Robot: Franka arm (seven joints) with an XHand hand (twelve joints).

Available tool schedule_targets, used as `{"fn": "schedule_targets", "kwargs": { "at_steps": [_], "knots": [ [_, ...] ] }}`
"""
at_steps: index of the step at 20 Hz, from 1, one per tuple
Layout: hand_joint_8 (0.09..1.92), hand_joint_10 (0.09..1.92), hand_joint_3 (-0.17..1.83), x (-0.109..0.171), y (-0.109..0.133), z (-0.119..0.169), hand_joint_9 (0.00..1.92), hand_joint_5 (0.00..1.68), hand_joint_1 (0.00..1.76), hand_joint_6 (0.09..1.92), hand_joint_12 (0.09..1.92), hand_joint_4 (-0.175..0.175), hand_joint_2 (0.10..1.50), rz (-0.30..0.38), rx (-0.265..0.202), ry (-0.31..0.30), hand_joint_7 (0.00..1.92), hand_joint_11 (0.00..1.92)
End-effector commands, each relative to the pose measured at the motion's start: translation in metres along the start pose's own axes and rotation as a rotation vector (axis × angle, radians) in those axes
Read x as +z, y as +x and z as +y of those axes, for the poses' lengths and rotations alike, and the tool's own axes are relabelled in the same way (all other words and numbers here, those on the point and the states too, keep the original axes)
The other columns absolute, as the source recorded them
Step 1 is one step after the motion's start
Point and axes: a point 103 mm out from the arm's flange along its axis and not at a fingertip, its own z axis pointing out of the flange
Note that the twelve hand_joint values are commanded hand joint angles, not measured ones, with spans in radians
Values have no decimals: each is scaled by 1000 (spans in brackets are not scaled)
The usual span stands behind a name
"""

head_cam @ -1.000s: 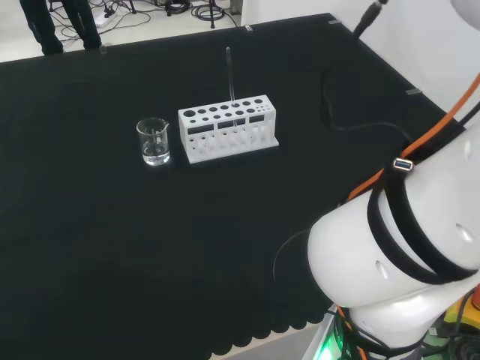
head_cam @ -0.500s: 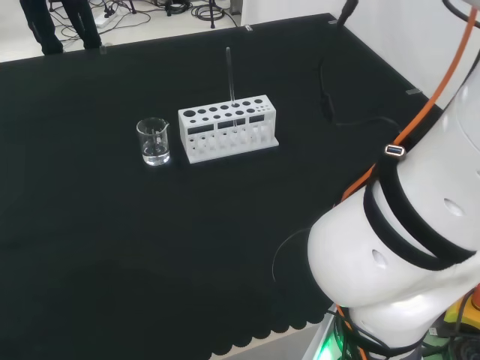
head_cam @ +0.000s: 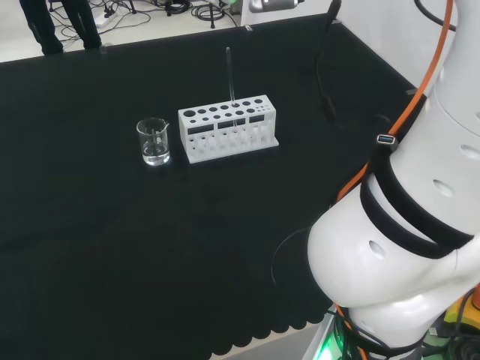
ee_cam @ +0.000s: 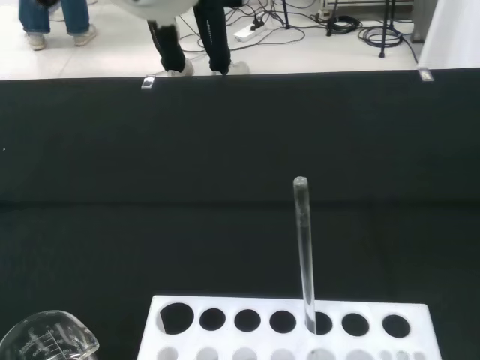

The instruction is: Take the glass rod from the white test tube rack.

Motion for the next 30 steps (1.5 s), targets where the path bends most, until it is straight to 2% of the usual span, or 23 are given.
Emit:
{"fn": "schedule_targets", "kwargs": {
  "at_steps": [1, 16, 21, 24, 28, 30],
  "knots": [
    [841, 734, 595, 28, 3, 10, 659, 343, 779, 87, 1299, -168, 765, -1, -39, 12, 435, 540],
    [846, 716, 587, 70, 3, 29, 717, 457, 719, 100, 1272, -175, 792, 11, -69, 17, 492, 594],
    [829, 704, 571, 87, -2, 39, 772, 476, 720, 149, 1251, -172, 802, 42, -80, 5, 515, 673],
    [802, 696, 560, 91, -6, 43, 828, 455, 723, 232, 1238, -166, 809, 47, -89, -11, 538, 727],
    [791, 703, 557, 99, -13, 47, 874, 373, 724, 510, 1233, -161, 812, 32, -86, 3, 564, 768],
    [795, 709, 558, 103, -16, 49, 885, 360, 723, 573, 1231, -161, 812, 14, -88, 12, 577, 781]
  ]
}}
